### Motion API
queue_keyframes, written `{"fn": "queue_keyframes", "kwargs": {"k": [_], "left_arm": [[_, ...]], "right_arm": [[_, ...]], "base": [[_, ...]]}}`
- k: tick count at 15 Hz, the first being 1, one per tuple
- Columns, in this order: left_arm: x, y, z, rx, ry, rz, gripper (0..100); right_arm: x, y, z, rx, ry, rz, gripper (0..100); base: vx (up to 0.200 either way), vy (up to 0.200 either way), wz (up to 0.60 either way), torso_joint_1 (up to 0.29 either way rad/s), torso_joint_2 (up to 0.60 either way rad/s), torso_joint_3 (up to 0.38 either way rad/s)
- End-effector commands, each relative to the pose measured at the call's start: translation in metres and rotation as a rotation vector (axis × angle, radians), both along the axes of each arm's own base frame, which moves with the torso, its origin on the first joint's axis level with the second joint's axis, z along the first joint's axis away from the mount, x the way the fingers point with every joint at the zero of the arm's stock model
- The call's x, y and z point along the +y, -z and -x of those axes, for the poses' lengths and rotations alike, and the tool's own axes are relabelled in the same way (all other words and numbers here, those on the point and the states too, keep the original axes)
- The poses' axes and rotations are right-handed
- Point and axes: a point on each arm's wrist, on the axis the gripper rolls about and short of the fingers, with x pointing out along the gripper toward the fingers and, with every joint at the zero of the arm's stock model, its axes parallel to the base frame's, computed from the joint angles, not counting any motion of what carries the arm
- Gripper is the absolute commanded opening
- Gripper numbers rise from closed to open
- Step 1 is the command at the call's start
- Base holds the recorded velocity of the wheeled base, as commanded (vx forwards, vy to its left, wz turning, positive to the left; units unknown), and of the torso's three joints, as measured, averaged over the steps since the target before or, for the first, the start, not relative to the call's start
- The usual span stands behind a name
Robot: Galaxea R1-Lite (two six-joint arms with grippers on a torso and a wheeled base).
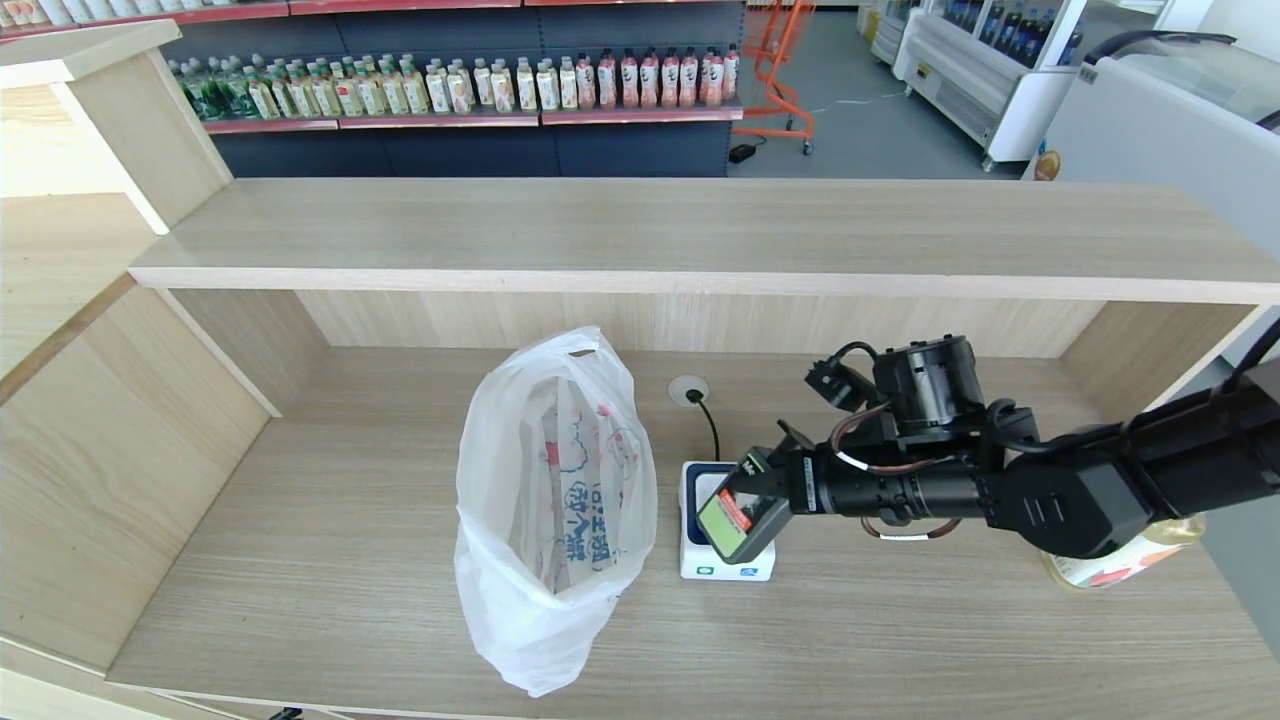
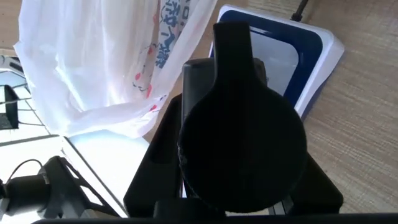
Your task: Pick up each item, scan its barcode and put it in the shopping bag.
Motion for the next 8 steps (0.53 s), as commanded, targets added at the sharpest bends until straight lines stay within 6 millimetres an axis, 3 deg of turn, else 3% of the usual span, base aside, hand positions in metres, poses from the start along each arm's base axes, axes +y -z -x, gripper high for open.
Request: {"fn": "queue_keyframes", "kwargs": {"k": [1, 8], "left_arm": [[0.0000, 0.0000, -0.0001, 0.001, -0.001, 0.000, 100], [0.0000, 0.0000, 0.0000, 0.000, -0.001, 0.000, 100]], "right_arm": [[0.0029, 0.0048, -0.0044, -0.003, -0.009, 0.010, 0], [0.0051, 0.0072, -0.0089, -0.029, -0.012, 0.005, 0]], "base": [[0.000, 0.000, 0.00, 0.000, 0.00, 0.000], [0.000, 0.000, 0.00, 0.000, 0.00, 0.000]]}}
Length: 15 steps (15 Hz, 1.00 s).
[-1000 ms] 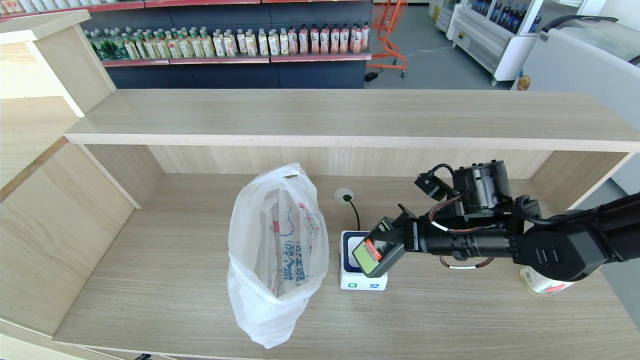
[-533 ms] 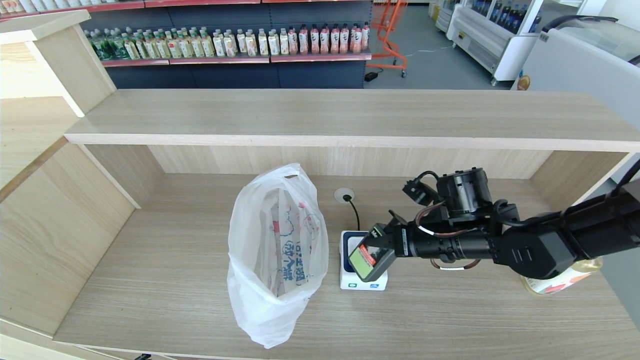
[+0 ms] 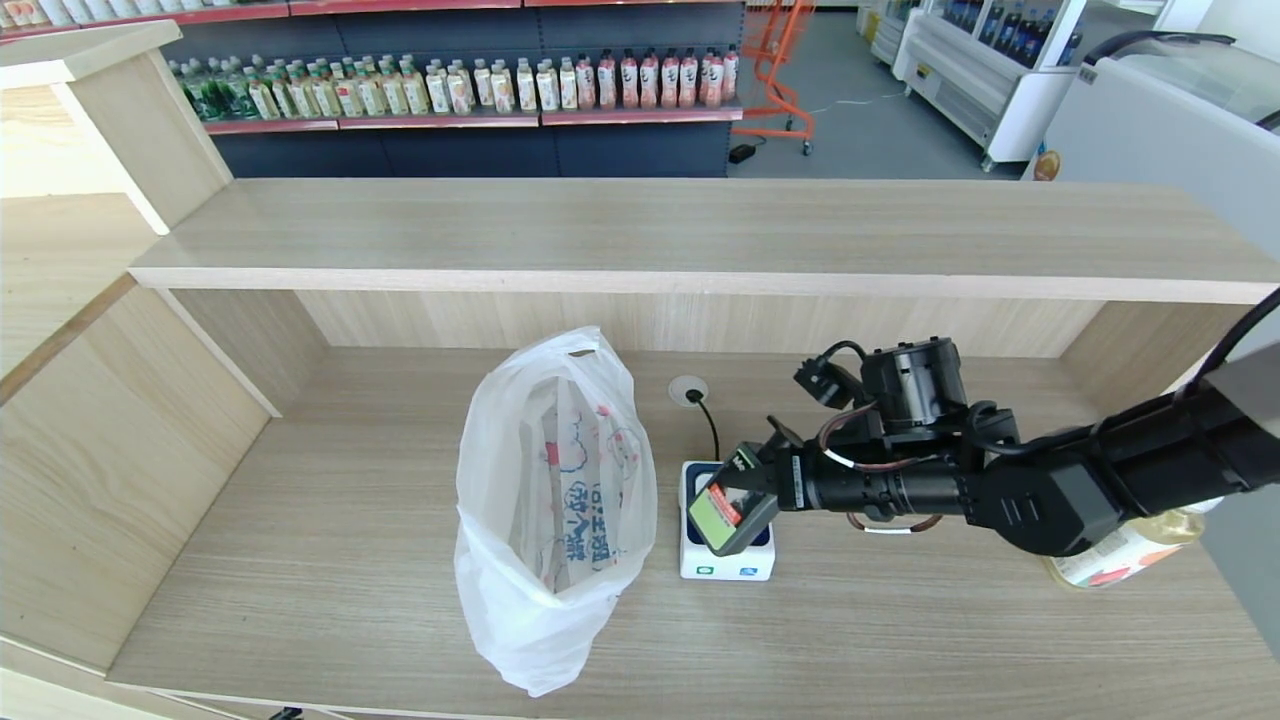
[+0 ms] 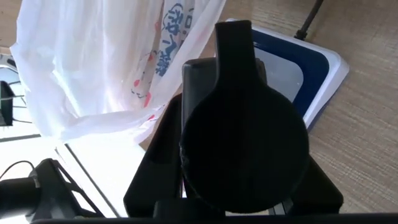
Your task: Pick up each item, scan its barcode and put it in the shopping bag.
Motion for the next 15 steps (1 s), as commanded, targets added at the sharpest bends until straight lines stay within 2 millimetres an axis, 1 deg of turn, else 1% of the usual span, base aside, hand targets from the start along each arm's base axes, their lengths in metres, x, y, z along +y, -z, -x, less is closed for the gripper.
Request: {"fn": "queue_keyframes", "kwargs": {"k": [1, 2, 3, 4, 5, 6, 7, 8, 9, 11, 13, 15], "left_arm": [[0.000, 0.000, 0.000, 0.000, -0.001, 0.000, 100], [0.000, 0.000, 0.000, 0.001, -0.001, 0.000, 100], [0.000, 0.000, 0.000, 0.001, -0.001, 0.000, 100], [0.000, 0.000, 0.000, 0.000, -0.001, 0.000, 100], [0.000, 0.000, 0.000, 0.001, -0.001, 0.000, 100], [0.000, 0.000, 0.000, 0.001, -0.001, 0.000, 100], [0.000, 0.000, 0.000, 0.001, -0.001, 0.000, 100], [0.000, 0.000, 0.000, 0.000, -0.001, 0.000, 100], [0.000, 0.000, 0.000, 0.000, -0.001, 0.000, 100], [0.000, 0.000, 0.000, 0.000, -0.001, 0.000, 100], [0.000, 0.000, 0.000, 0.000, -0.001, 0.000, 100], [0.000, 0.000, 0.000, 0.001, -0.001, 0.000, 100]], "right_arm": [[-0.002, -0.008, 0.004, -0.012, 0.001, -0.013, 0], [-0.005, -0.027, 0.011, -0.046, 0.002, -0.049, 0], [-0.007, -0.041, 0.016, -0.066, 0.007, -0.080, 0], [-0.016, -0.078, 0.033, -0.161, 0.007, -0.134, 0], [-0.023, -0.095, 0.043, -0.234, -0.003, -0.131, 0], [-0.036, -0.100, 0.051, -0.336, -0.015, -0.059, 0], [-0.054, -0.094, 0.056, -0.431, -0.027, 0.055, 0], [-0.067, -0.086, 0.062, -0.506, -0.061, 0.164, 0], [-0.075, -0.079, 0.069, -0.528, -0.079, 0.219, 0], [-0.079, -0.073, 0.086, -0.506, -0.099, 0.216, 0], [-0.078, -0.070, 0.092, -0.492, -0.120, 0.201, 0], [-0.075, -0.075, 0.096, -0.454, -0.122, 0.126, 0]], "base": [[0.000, 0.000, 0.00, 0.000, 0.00, 0.000], [0.000, 0.000, 0.00, 0.000, 0.00, 0.000], [0.000, 0.000, 0.00, 0.000, 0.00, 0.000], [0.000, 0.000, 0.00, 0.000, 0.00, 0.000], [0.000, 0.000, 0.00, 0.000, 0.00, 0.000], [0.000, 0.000, 0.00, 0.000, 0.00, 0.000], [0.000, 0.000, 0.00, 0.000, 0.00, 0.000], [0.000, 0.000, 0.00, 0.000, 0.00, 0.000], [0.000, 0.000, 0.00, 0.000, 0.00, 0.000], [0.000, 0.000, 0.00, 0.000, 0.00, 0.000], [0.000, 0.000, 0.00, 0.000, 0.00, 0.000], [0.000, 0.000, 0.00, 0.000, 0.00, 0.000]]}}
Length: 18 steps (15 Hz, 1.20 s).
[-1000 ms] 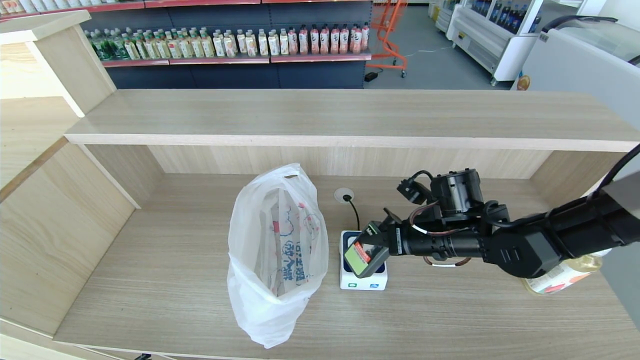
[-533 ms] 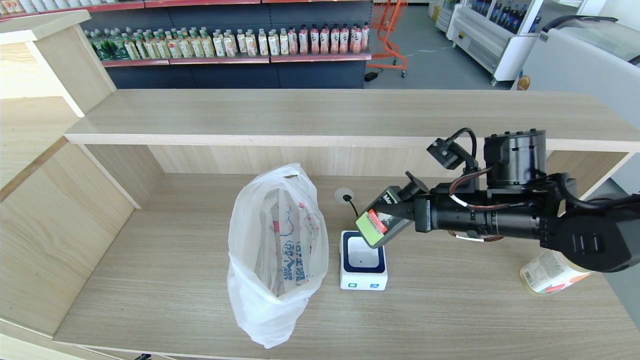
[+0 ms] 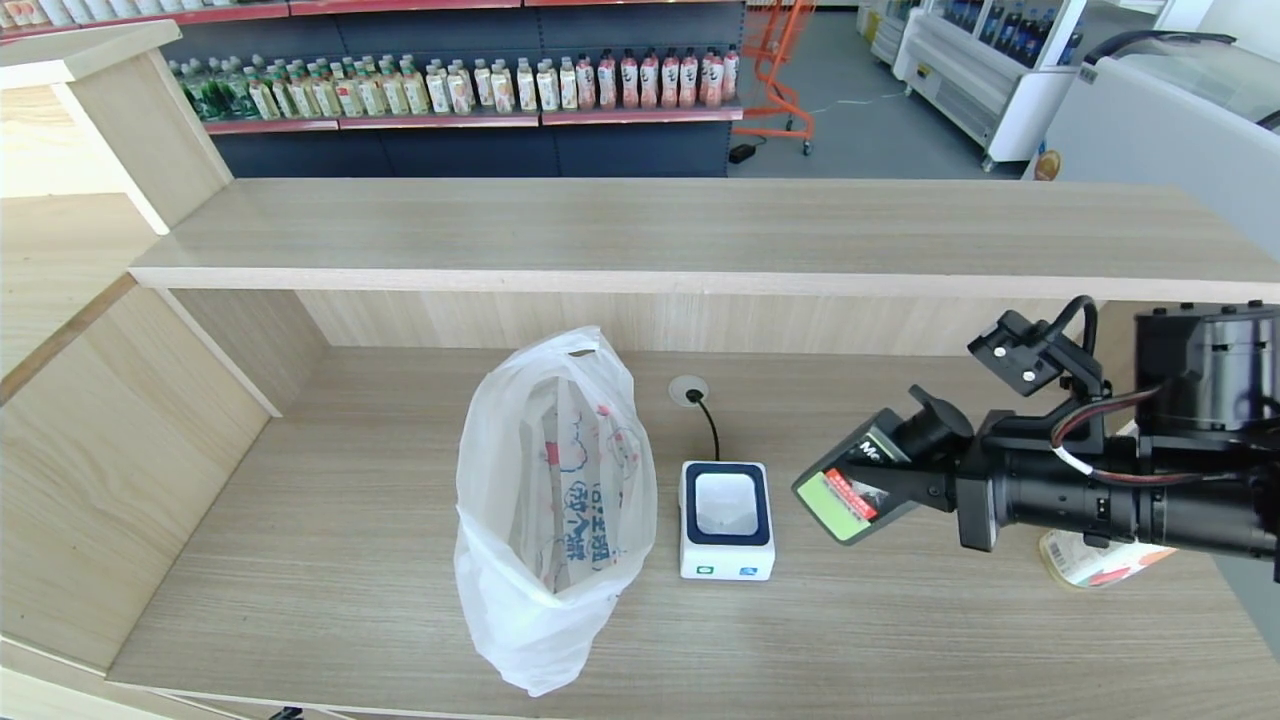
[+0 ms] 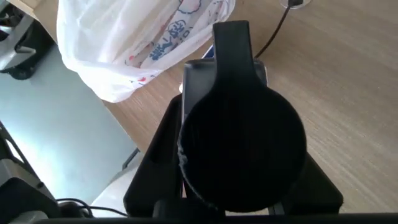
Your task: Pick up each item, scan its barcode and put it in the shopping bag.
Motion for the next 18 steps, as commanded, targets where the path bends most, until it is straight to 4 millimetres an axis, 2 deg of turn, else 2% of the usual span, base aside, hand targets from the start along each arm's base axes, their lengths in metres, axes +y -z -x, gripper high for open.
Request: {"fn": "queue_keyframes", "kwargs": {"k": [1, 9, 15, 18], "left_arm": [[0.000, 0.000, 0.000, 0.000, -0.001, 0.000, 100], [0.000, 0.000, 0.000, 0.000, 0.000, -0.005, 100], [0.000, 0.000, 0.000, 0.000, 0.000, -0.005, 100], [0.000, 0.000, 0.000, 0.002, -0.001, -0.002, 100]], "right_arm": [[0.000, -0.007, 0.007, 0.013, -0.009, -0.051, 0], [0.005, 0.002, 0.001, 0.134, -0.040, -0.121, 0], [0.006, 0.003, -0.001, 0.178, -0.075, -0.155, 0], [0.017, 0.008, -0.019, 0.237, -0.064, -0.179, 0]], "base": [[0.000, 0.000, 0.00, 0.000, 0.00, 0.000], [0.000, 0.000, 0.00, 0.000, 0.00, 0.000], [0.000, 0.200, 0.00, 0.003, 0.00, 0.001], [0.000, 0.133, 0.00, -0.006, 0.00, 0.002]]}}
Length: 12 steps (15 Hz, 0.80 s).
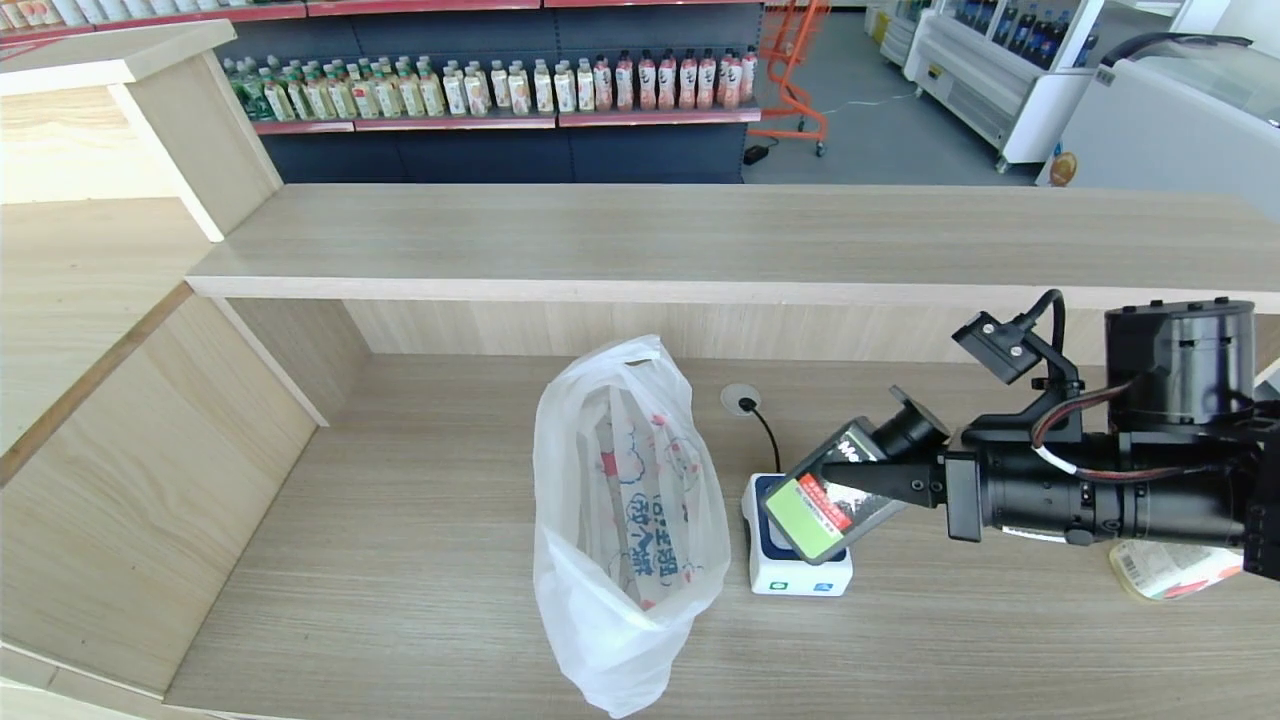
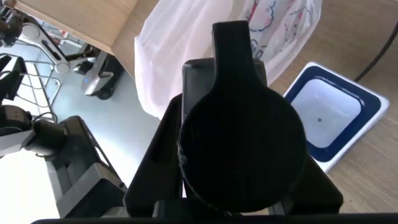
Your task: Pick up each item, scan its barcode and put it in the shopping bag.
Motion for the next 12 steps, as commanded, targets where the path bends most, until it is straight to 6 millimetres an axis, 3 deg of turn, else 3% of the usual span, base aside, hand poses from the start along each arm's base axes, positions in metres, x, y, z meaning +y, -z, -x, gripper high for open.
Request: {"fn": "queue_keyframes", "kwargs": {"k": [1, 5, 9, 10, 12], "left_arm": [[0.000, 0.000, 0.000, 0.001, 0.000, 0.000, 100], [0.000, 0.000, 0.000, 0.000, 0.000, 0.001, 100], [0.000, 0.000, 0.000, 0.001, 0.000, 0.001, 100], [0.000, 0.000, 0.000, 0.001, 0.000, 0.001, 100], [0.000, 0.000, 0.000, 0.000, 0.000, 0.001, 100]], "right_arm": [[0.010, 0.008, -0.019, 0.027, -0.006, 0.008, 0], [0.032, 0.031, -0.046, 0.072, -0.042, 0.042, 0], [0.064, 0.060, -0.072, -0.007, -0.092, 0.068, 0], [0.067, 0.062, -0.075, -0.014, -0.083, 0.079, 0], [0.092, 0.071, -0.076, -0.027, -0.103, 0.107, 0]], "base": [[0.000, 0.000, 0.00, 0.000, 0.00, 0.000], [0.000, 0.000, 0.00, 0.000, 0.00, 0.000], [0.000, 0.000, 0.00, 0.000, 0.00, 0.000], [0.000, 0.000, 0.00, 0.000, 0.00, 0.000], [0.000, 0.000, 0.00, 0.000, 0.00, 0.000]]}}
